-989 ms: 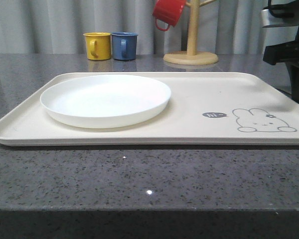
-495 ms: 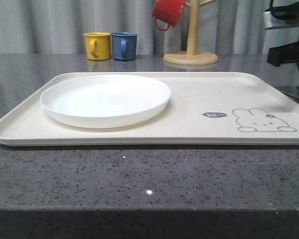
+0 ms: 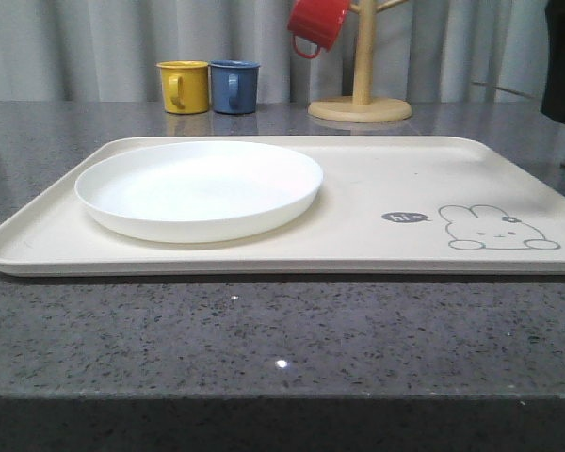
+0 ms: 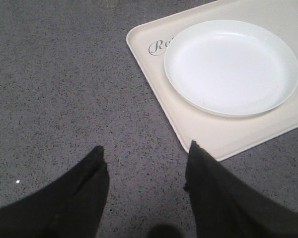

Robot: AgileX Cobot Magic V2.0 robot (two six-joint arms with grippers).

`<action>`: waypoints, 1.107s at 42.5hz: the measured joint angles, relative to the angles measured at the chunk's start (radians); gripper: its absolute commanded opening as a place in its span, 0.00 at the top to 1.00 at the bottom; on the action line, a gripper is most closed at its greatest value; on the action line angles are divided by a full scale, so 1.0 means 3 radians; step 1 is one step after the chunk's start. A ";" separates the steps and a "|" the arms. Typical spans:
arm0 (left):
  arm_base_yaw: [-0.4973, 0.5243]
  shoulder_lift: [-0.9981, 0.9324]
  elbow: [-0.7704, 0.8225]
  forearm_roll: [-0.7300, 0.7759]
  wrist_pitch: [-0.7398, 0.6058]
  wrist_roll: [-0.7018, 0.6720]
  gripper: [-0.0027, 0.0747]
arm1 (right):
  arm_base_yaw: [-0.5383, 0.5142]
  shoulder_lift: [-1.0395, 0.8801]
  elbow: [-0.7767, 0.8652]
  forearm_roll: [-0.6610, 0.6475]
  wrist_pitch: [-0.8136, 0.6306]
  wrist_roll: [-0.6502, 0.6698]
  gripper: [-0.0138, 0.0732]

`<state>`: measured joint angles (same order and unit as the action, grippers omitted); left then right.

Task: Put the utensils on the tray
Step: 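Grasp the fork with the right gripper and set it on the tray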

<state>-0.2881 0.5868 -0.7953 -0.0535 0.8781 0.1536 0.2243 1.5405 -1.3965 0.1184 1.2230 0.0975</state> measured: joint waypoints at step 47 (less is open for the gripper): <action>0.0000 0.0000 0.0000 0.0000 0.0000 0.0000 0.51 | 0.0734 0.0750 -0.0071 0.0349 -0.0544 0.1231 0.56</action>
<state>-0.2881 0.5868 -0.7953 -0.0535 0.8781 0.1536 0.4444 1.7656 -1.4178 0.2229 1.0596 0.4667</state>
